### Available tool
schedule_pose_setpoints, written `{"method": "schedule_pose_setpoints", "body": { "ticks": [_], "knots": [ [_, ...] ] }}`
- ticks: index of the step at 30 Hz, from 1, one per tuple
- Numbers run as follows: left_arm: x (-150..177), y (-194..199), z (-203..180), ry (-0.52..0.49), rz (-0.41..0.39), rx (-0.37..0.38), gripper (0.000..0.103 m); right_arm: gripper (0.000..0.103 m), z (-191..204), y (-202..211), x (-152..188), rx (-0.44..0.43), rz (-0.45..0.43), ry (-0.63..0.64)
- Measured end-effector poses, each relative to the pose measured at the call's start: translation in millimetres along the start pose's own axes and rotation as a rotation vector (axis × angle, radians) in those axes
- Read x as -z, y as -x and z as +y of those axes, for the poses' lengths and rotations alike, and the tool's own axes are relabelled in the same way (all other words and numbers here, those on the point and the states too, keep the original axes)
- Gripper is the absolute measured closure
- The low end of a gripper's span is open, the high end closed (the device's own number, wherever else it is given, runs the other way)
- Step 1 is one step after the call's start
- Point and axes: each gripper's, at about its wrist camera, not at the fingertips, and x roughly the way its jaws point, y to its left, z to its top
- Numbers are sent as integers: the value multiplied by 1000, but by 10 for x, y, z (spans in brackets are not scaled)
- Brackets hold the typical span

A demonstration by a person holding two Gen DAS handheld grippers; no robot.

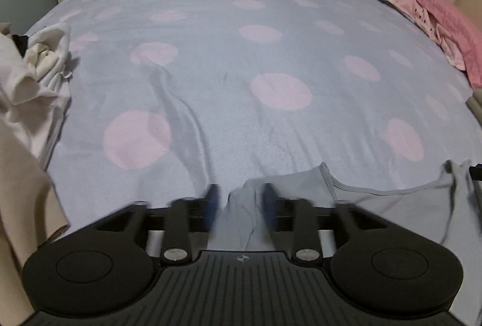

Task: Fold clothes
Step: 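Lower the grey shirt onto the bed with both tools and release it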

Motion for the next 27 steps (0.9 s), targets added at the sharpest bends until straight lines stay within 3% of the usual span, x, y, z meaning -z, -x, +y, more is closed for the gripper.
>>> {"method": "schedule_pose_setpoints", "body": {
  "ticks": [7,16,22,27],
  "knots": [
    [262,802,68,-5,-23,24,52,56,-130,703,121,-83,-27,-36],
    [1067,1586,-12,-9,72,52,48,56,5,1654,957,-162,49,12],
    [1715,1781,-70,32,158,90,47,56,4,2018,1556,-223,105,-12],
    [2152,1746,-78,84,231,68,49,57,35,2172,1981,-256,137,-26]
  ]
}}
